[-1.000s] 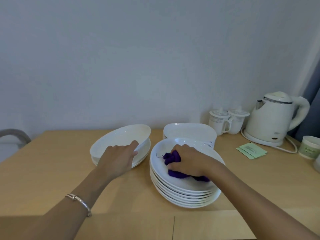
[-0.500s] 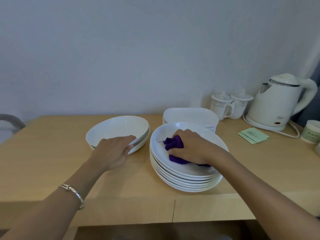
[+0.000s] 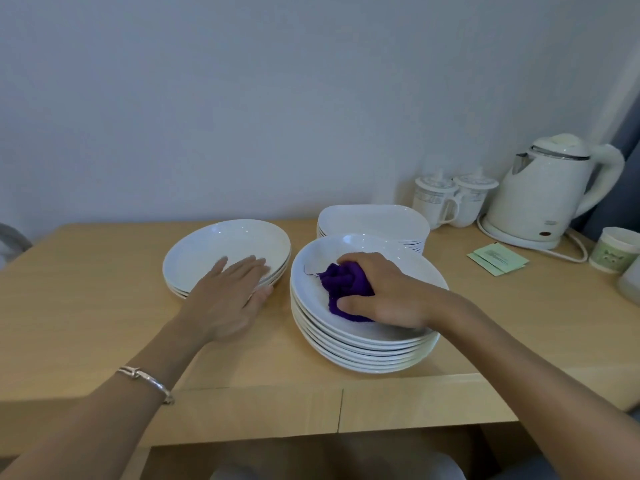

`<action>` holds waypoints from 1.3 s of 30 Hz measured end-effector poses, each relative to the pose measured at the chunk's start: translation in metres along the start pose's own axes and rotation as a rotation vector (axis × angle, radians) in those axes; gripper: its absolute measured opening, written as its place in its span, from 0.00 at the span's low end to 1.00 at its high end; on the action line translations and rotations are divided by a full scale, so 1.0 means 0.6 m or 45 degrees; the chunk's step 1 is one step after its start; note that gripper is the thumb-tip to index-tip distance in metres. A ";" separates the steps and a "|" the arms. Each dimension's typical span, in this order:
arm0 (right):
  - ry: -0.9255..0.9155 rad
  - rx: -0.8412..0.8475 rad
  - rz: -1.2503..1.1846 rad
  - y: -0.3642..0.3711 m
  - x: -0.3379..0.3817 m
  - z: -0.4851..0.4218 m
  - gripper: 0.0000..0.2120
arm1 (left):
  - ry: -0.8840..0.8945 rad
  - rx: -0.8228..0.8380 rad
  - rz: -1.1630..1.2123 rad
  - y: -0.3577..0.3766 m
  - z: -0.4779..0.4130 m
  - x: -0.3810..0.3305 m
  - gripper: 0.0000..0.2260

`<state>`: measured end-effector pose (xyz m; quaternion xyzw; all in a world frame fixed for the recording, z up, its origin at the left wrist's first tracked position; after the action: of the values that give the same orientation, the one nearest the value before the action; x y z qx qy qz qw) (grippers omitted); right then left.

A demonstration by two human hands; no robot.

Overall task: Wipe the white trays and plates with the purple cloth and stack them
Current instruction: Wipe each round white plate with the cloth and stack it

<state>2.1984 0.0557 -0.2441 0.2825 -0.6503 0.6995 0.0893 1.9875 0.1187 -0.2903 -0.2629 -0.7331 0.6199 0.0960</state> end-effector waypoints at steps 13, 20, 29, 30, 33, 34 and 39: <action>-0.328 -0.209 0.134 -0.007 0.007 -0.085 0.19 | 0.028 -0.381 0.940 -0.032 0.009 -0.177 0.24; 0.052 -0.018 0.525 -0.061 -0.080 0.000 0.13 | -0.201 -0.303 0.858 -0.021 0.022 -0.154 0.24; -0.290 0.313 -0.102 0.019 0.050 0.021 0.19 | -0.223 -0.308 1.212 0.001 0.026 -0.155 0.37; -0.352 0.214 -0.108 0.021 0.059 -0.004 0.18 | -0.218 -0.321 1.246 0.002 0.025 -0.154 0.36; -0.414 0.011 0.061 0.019 0.041 -0.077 0.14 | -0.194 -0.357 1.170 -0.008 0.026 -0.162 0.28; -0.362 -0.015 0.163 0.017 0.021 -0.095 0.15 | -0.182 -0.370 1.122 -0.011 0.026 -0.163 0.22; -0.110 -0.051 0.573 -0.034 -0.070 -0.070 0.20 | -0.259 -0.260 0.797 -0.017 0.028 -0.153 0.22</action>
<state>2.2311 0.1091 -0.2480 0.1581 -0.7140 0.6759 -0.0914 2.0545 0.0569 -0.2669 -0.4202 -0.6809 0.5658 -0.1991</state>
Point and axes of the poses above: each hand's wrist, its own z-axis away from the middle knuckle, its own y-axis out of the palm, x = y × z, the point moved 6 cm from there along -z, towards the middle knuckle, and after that the axes turned 6 degrees about z, right-handed, at the moved point
